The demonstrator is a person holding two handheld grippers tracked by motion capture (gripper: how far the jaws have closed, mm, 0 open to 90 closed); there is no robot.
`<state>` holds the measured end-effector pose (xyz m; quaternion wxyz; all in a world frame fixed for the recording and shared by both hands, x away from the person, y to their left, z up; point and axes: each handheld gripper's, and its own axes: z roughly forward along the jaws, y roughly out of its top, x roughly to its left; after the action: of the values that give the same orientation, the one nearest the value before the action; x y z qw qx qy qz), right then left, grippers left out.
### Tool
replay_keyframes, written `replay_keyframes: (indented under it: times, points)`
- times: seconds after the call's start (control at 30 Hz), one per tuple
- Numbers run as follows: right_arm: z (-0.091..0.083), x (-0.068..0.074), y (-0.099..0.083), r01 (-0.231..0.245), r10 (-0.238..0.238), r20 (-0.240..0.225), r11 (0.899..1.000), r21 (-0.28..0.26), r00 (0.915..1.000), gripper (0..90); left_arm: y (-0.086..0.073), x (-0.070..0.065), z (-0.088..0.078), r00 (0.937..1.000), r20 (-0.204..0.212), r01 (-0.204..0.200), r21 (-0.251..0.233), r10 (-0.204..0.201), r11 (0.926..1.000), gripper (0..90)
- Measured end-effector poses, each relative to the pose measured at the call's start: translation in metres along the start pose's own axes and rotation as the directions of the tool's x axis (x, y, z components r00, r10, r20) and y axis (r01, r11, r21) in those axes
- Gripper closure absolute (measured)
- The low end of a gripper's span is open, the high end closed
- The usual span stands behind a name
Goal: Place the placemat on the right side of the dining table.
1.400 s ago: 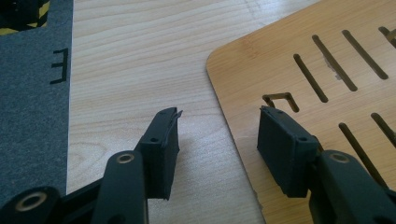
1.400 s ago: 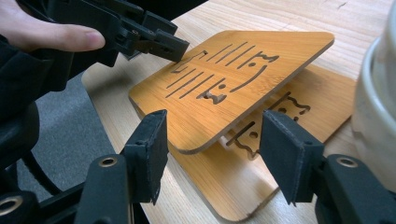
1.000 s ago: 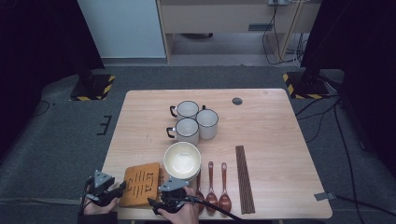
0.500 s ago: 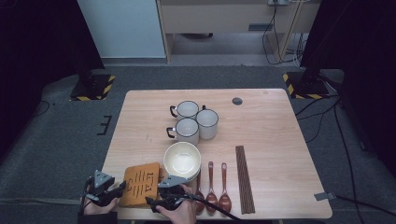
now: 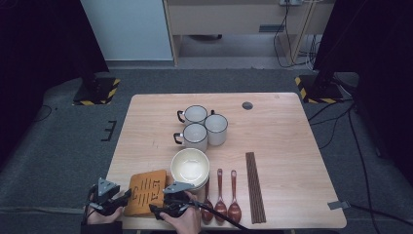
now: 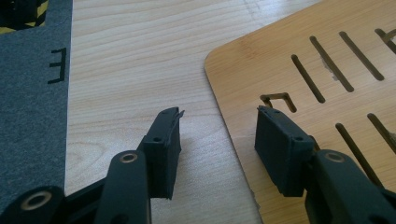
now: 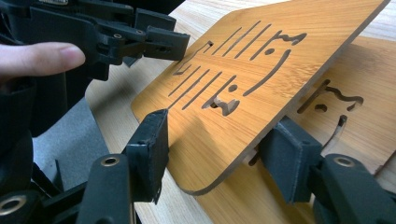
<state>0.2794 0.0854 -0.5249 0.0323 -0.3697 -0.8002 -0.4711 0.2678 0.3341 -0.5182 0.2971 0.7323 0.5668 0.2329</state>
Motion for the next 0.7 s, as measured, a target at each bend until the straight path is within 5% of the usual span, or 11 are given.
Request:
replay_keyframes:
  times: [0.37,0.7]
  points:
    - [-0.001,-0.002,0.003,-0.075,0.073,-0.037,0.996,-0.044,0.9966,56.0,-0.001,0.004,-0.001,0.9981,0.024,0.057,-0.018,-0.056,0.9982,44.9]
    - [-0.003,-0.004,0.003,-0.085,0.080,-0.089,0.995,-0.051,0.9928,69.0,-0.003,0.009,-0.014,0.9918,0.030,0.127,-0.138,-0.124,0.9823,37.3]
